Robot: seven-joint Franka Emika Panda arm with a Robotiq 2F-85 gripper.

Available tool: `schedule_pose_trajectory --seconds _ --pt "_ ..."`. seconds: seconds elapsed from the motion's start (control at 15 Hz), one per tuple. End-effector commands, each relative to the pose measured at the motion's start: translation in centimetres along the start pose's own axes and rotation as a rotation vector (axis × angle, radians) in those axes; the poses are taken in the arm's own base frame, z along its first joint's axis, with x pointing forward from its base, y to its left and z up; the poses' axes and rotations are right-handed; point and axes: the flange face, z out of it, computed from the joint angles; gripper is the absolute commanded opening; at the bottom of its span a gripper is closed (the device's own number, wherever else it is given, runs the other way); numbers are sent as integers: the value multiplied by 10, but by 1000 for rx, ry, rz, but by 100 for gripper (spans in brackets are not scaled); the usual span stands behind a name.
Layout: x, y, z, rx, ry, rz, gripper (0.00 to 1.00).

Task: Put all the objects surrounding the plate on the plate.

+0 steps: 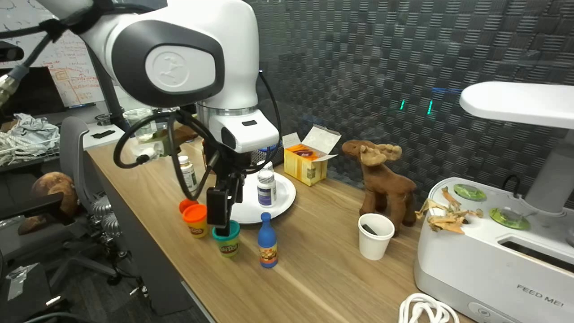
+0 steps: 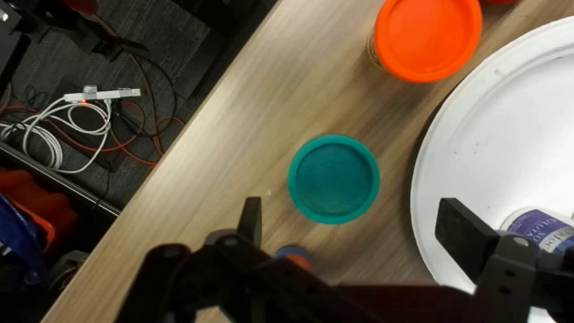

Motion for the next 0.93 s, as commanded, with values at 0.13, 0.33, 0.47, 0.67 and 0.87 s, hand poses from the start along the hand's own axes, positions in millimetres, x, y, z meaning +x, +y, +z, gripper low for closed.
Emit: schedule_pose_trajectory --seconds 0.13,0.33,0.47,0.67,0.87 --pt "9 -3 20 -17 -48 45 100" --pt "10 -3 29 -31 -68 58 88" --pt "10 -3 30 -22 -79 69 66" --pt "5 -2 22 -1 -75 83 42" --pt "-1 -1 9 18 -49 92 28"
